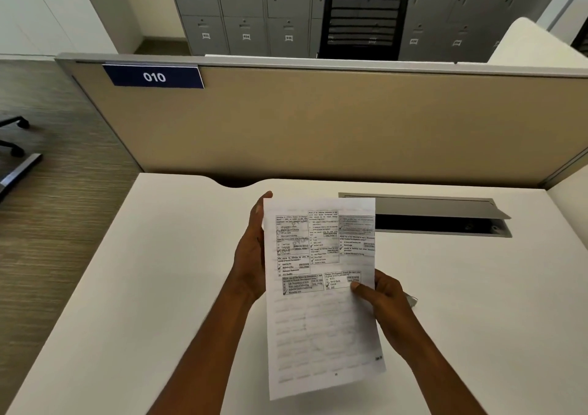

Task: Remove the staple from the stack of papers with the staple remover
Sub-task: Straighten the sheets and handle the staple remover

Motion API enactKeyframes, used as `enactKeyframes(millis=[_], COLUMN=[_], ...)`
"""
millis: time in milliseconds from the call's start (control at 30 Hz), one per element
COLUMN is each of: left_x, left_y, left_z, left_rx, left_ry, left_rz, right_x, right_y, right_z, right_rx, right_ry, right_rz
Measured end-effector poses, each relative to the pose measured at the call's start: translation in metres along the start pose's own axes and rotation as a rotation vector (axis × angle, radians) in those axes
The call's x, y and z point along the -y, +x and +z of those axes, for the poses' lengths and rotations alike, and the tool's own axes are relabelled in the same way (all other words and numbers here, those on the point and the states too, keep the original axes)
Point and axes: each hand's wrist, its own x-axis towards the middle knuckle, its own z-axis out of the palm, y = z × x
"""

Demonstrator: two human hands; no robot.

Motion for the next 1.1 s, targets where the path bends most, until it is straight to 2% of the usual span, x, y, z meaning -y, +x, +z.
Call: enactKeyframes(millis=[167, 367, 533, 667, 733, 800, 1000, 1100], left_x=[0.018, 0.027, 0.025, 0.023, 0.023, 0.025, 0.031, 0.031], left_y=[-0.013, -0.016, -0.010, -0.007, -0.007, -0.008, -0.012, -0.012], left_z=[-0.013, -0.010, -0.013, -0.022, -0.027, -0.032, -0.040, -0.043], left_rx=[-0.023, -0.091, -0.113, -0.130, -0.136, -0.152, -0.171, -0.197], left_ry=[0.217, 0.233, 0.201, 0.169, 0.160, 0.153, 0.136, 0.141], left_rz=[0.005, 0.001, -0.008, -0.018, -0.024, -0.029, -0.054, -0.056], right_x=[0.006, 0.009, 0.022, 0.024, 0.013, -0.007, -0.057, -0.070], right_y=[0.002, 0.003, 0.011, 0.033, 0.049, 0.064, 0.072, 0.069], right_z=[-0.002, -0.004, -0.023, -0.051, -0.066, -0.081, -0.097, -0.098], right_rx=[-0.044, -0.034, 0.087, -0.147, -0.296, -0.400, -0.312, -0.317], right_ry=[-0.028, -0.052, -0.034, -0.085, -0.244, -0.562, -1.230, -1.348], right_rz=[-0.022, -0.033, -0.043, -0.043, -0.073, -0.100, 0.082, 0.036])
